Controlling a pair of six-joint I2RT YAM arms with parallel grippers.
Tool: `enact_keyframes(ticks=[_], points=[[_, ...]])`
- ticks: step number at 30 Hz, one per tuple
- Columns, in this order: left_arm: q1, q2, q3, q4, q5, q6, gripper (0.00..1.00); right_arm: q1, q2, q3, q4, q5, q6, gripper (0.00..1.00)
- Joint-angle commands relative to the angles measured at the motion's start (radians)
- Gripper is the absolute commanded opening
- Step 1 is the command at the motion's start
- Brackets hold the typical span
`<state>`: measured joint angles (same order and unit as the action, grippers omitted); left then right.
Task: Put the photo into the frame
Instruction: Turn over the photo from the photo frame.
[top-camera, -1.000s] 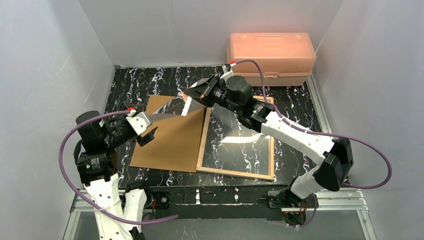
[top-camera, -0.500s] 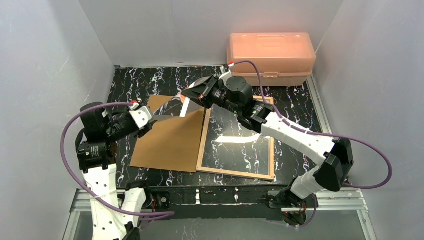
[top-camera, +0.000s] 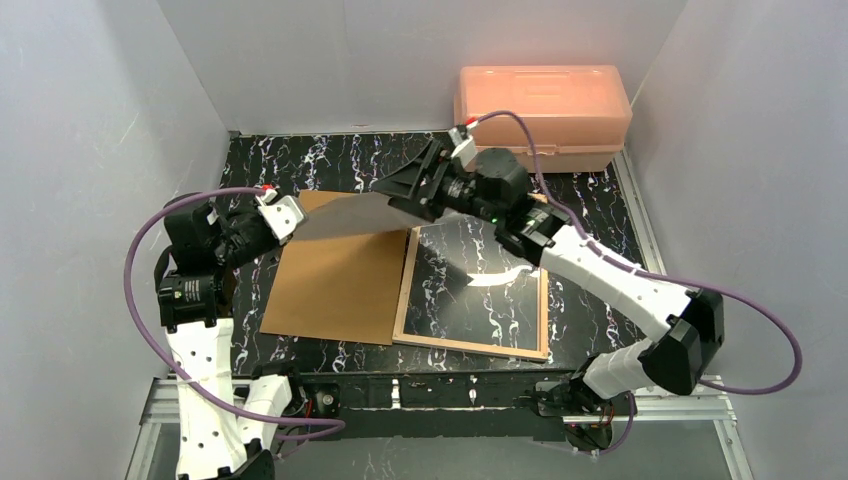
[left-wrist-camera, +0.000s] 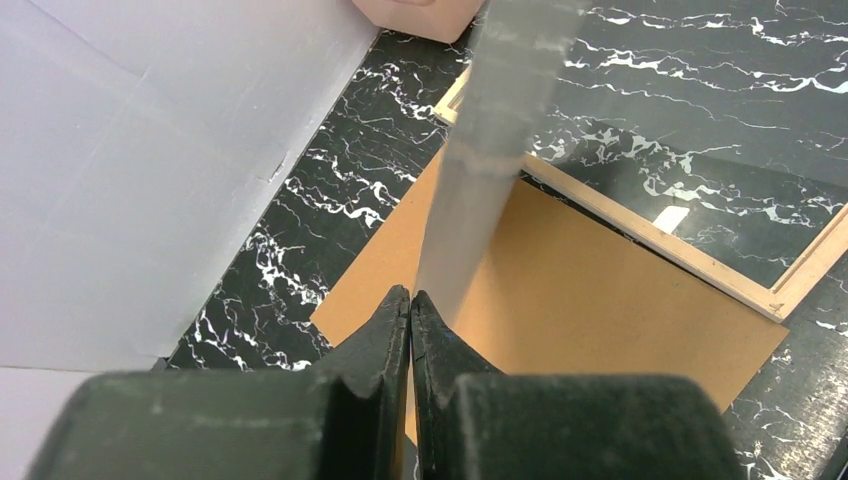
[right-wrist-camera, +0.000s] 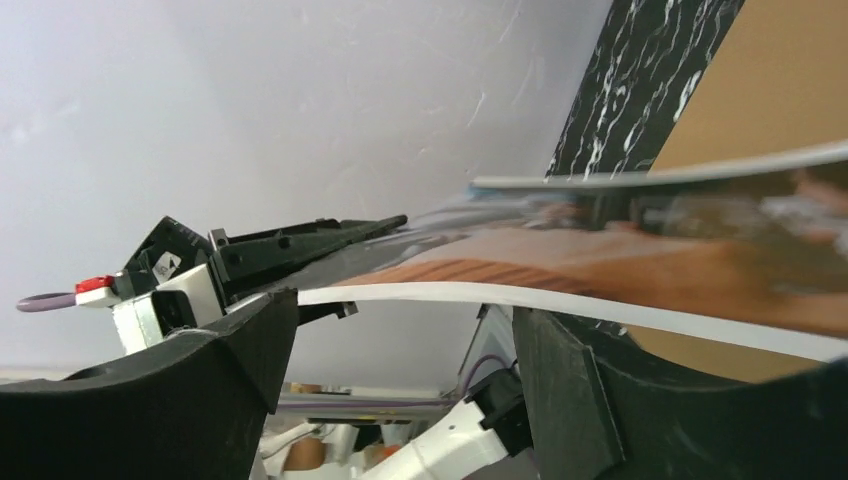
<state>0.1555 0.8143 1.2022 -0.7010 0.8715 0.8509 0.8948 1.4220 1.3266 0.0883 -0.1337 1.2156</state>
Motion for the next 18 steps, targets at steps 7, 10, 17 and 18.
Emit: enact_keyframes(ticks=[7, 10, 17, 18], points=[[-0.005, -0.029, 0.021, 0.021, 0.081, -0.026, 0.0, -0.199, -0.125, 0.245, -0.425, -0.521, -0.913, 0.99], [-0.005, -0.038, 0.024, 0.018, 0.094, -0.024, 0.0, -0.199, -0.179, 0.22, -0.504, -0.488, -1.102, 0.99], [-0.005, -0.043, 0.043, -0.001, 0.104, -0.028, 0.0, -0.162, -0.211, 0.09, -0.44, -0.547, -1.262, 0.96], [-0.005, -0.045, 0.043, -0.002, 0.105, -0.026, 0.0, -0.142, -0.207, 0.084, -0.439, -0.539, -1.285, 0.94]])
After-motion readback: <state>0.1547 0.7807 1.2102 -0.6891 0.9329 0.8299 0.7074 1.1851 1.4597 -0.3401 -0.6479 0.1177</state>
